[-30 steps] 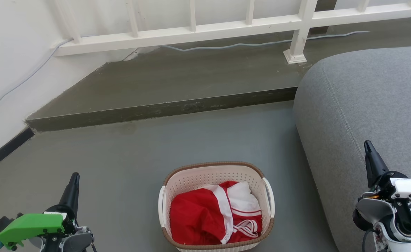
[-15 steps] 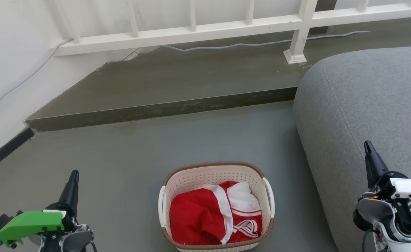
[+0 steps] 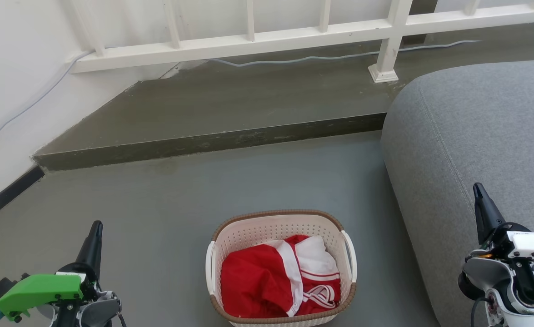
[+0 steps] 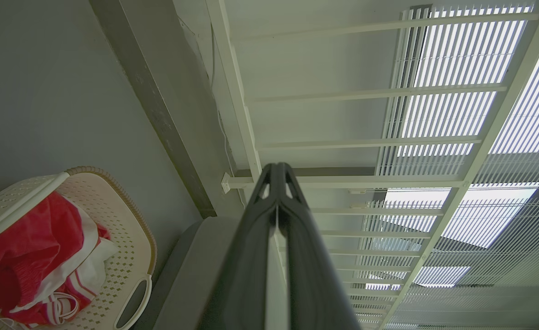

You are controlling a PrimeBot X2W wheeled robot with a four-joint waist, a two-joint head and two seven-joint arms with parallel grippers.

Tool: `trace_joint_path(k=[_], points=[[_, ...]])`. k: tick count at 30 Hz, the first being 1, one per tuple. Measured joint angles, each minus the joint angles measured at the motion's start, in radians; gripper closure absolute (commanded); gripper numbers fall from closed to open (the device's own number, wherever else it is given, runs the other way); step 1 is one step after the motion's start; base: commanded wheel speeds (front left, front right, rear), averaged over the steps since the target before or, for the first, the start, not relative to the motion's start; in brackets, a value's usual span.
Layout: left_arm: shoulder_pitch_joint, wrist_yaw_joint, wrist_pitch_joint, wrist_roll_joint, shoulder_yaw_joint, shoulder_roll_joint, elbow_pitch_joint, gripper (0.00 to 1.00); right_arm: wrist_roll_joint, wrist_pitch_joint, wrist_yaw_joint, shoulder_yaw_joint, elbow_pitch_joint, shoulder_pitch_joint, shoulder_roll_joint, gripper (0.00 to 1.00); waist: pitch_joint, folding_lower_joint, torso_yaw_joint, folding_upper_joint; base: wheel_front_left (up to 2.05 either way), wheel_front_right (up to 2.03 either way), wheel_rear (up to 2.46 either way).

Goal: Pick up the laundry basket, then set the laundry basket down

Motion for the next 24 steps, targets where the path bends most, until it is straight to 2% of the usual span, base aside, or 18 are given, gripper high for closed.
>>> trace_joint_path(k=[24], points=[[0.000, 0.000, 0.000, 0.000, 0.001, 0.000, 0.000, 1.00, 0.000, 0.000, 0.001, -0.001, 0.001, 0.000, 0.000, 1.00, 0.000, 0.0000, 0.000, 0.0000, 0.00, 0.00, 0.00]])
